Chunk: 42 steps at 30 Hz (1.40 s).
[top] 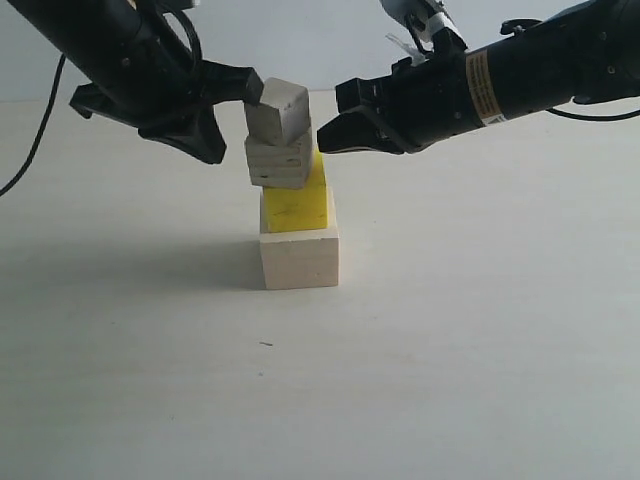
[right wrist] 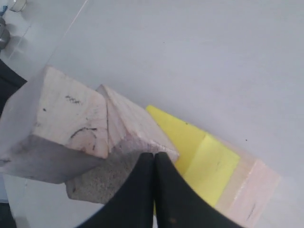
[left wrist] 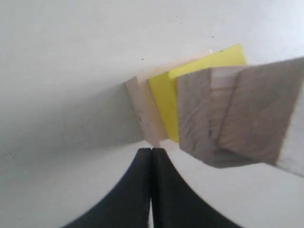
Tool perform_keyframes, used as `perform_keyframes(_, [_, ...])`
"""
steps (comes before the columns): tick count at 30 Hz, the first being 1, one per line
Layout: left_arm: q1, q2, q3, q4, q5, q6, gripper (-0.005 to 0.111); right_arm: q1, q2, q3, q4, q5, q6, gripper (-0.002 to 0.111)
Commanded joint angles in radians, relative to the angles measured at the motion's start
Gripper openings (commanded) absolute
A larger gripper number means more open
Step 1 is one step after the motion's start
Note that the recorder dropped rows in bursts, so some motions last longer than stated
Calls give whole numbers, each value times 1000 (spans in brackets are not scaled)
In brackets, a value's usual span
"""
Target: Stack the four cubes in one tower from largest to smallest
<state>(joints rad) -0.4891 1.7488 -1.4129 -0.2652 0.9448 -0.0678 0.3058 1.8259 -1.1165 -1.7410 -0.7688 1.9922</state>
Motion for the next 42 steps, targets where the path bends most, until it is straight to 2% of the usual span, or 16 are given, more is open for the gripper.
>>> perform_keyframes(1, [3, 1, 2, -22, -66, 12, 0, -2, -11, -7, -1, 13, -1, 0])
perform_keyframes(8, [12, 9, 2, -40, -81, 12, 0, -2, -11, -7, -3, 11, -1, 0])
perform_keyframes(15, [23, 9, 2, -180, -81, 47, 0, -2, -11, -7, -3, 24, -1, 0])
perform_keyframes(22, [23, 9, 4, -186, -30, 36, 0, -2, -11, -7, -3, 42, 1, 0])
perform_keyframes(42, [25, -3, 44, -247, -17, 40, 0, -2, -11, -7, -3, 36, 1, 0])
